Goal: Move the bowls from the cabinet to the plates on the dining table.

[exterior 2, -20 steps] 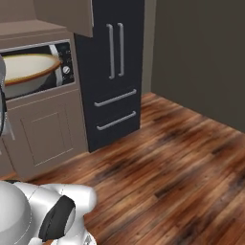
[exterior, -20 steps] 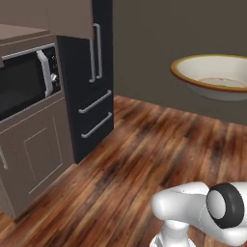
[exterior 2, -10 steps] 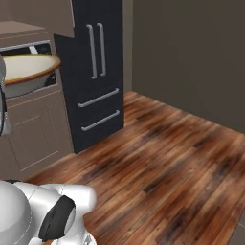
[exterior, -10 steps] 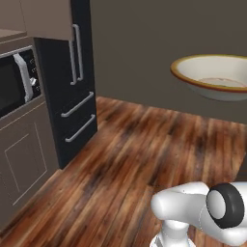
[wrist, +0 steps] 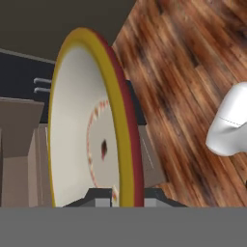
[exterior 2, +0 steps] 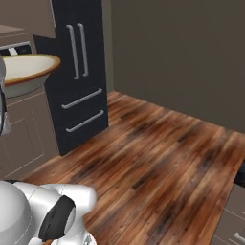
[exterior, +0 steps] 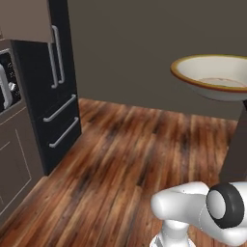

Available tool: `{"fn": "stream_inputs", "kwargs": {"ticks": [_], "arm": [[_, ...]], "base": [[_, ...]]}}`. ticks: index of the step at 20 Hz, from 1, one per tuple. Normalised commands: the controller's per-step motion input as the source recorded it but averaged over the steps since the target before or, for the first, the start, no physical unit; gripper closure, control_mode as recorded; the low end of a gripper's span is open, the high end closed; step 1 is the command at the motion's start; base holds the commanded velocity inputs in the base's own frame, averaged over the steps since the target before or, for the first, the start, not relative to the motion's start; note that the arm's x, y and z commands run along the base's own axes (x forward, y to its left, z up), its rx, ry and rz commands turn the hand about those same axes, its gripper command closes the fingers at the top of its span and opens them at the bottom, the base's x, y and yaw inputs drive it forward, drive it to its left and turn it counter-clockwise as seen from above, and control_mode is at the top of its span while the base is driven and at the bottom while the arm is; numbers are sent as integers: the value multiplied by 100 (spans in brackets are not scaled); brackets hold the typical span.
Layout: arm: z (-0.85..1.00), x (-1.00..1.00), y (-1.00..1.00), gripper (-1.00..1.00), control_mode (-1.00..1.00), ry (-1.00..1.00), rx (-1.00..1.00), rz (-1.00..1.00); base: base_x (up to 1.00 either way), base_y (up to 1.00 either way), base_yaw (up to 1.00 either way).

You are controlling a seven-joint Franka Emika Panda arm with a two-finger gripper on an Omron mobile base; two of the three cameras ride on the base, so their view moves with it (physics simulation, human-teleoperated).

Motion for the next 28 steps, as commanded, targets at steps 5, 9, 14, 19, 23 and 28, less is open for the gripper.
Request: {"fn": "stream_inputs", "kwargs": {"ticks": [5, 9, 14, 19, 23, 28], "arm": [[0, 0, 0, 100, 100, 0, 0, 0], [0, 0, 0, 100, 100, 0, 0, 0], [0, 0, 0, 100, 100, 0, 0, 0], [0, 0, 0, 100, 100, 0, 0, 0], [0, 0, 0, 100, 100, 0, 0, 0], [0, 0, 0, 100, 100, 0, 0, 0]], "base": [[7, -54, -3], [0, -61, -1], [-1, -61, -2], [-3, -61, -2], [-4, -62, -2], [-4, -62, -2]]}}
